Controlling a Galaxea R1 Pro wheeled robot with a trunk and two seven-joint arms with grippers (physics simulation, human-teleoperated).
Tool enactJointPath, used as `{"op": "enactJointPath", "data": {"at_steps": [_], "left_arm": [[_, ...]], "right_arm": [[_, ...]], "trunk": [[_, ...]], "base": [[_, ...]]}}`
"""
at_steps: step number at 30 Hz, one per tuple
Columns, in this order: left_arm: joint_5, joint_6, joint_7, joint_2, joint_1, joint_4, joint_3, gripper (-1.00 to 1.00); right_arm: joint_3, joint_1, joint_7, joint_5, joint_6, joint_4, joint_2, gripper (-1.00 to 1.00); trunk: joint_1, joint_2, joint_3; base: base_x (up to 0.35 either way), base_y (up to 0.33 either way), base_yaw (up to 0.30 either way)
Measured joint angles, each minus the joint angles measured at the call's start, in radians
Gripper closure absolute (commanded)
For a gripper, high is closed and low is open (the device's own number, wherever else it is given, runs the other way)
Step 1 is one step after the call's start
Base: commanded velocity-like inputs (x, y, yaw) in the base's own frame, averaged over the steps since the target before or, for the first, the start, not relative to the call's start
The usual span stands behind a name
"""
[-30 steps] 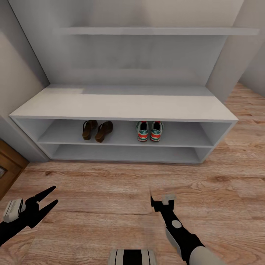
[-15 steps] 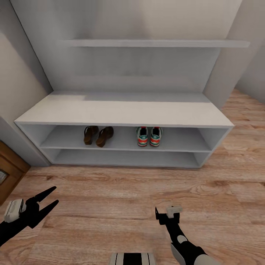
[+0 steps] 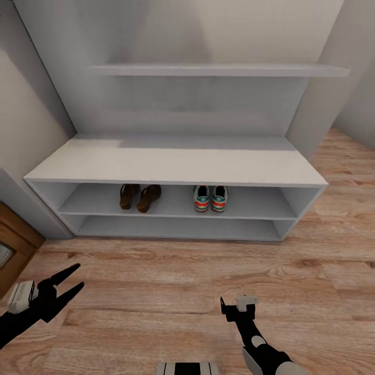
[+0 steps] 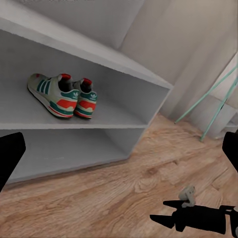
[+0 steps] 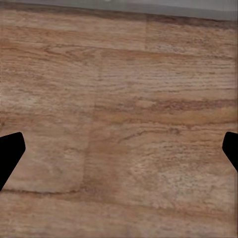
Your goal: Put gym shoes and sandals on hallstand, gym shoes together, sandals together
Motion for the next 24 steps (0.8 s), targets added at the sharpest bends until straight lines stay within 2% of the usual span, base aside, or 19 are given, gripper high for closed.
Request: {"op": "enactJointPath", "data": {"at_steps": [1,4,6,7,9,12,16,21,24], "left_arm": [[0.0,0.0,0.015,0.0,0.0,0.001,-0.001,-1.0],[-0.002,0.0,0.117,0.0,0.0,0.003,-0.004,-1.0],[-0.003,0.0,0.163,0.0,0.0,0.003,-0.005,-1.0],[-0.004,0.0,0.209,0.0,0.0,0.003,-0.005,-1.0],[-0.01,0.0,0.255,0.0,0.0,0.004,-0.006,-1.0],[-0.045,0.0,0.35,0.0,0.0,0.004,-0.006,-1.0],[-0.095,0.0,0.398,0.0,0.0,0.004,-0.006,-1.0],[-0.139,0.0,0.413,0.0,0.0,0.004,-0.006,-1.0],[-0.177,0.0,0.417,0.0,-0.001,0.005,-0.005,-1.0]], "right_arm": [[0.0,0.0,0.0,0.0,0.0,0.0,0.0,-1.0],[0.0,0.0,-0.001,0.0,0.0,0.001,0.0,-1.0],[0.0,0.0,-0.001,0.0,0.0,0.001,0.0,-1.0],[0.0,0.0,-0.001,0.0,0.0,0.002,0.0,-1.0],[0.0,0.0,-0.001,0.0,0.0,0.002,0.0,-1.0],[0.0,0.0,-0.001,0.0,0.0,0.003,0.0,-1.0],[0.0,0.0,-0.001,0.0,0.0,0.003,0.0,-1.0],[0.0,0.0,-0.001,0.0,0.0,0.003,0.0,-1.0],[0.0,0.0,0.0,0.0,0.0,0.003,0.0,-1.0]], "trunk": [[-0.004,0.007,0.003],[-0.015,0.028,0.013],[-0.023,0.042,0.019],[-0.027,0.049,0.022],[-0.035,0.063,0.028],[-0.046,0.084,0.038],[-0.061,0.112,0.05],[-0.081,0.147,0.066],[-0.092,0.168,0.075]], "base": [[0.0,0.0,0.0],[0.0,0.0,0.0],[0.0,0.0,0.0],[0.0,0.0,0.0],[0.0,0.0,0.0],[0.0,0.0,0.0],[0.0,0.0,0.0],[0.0,0.0,0.0],[0.0,0.0,0.0]]}}
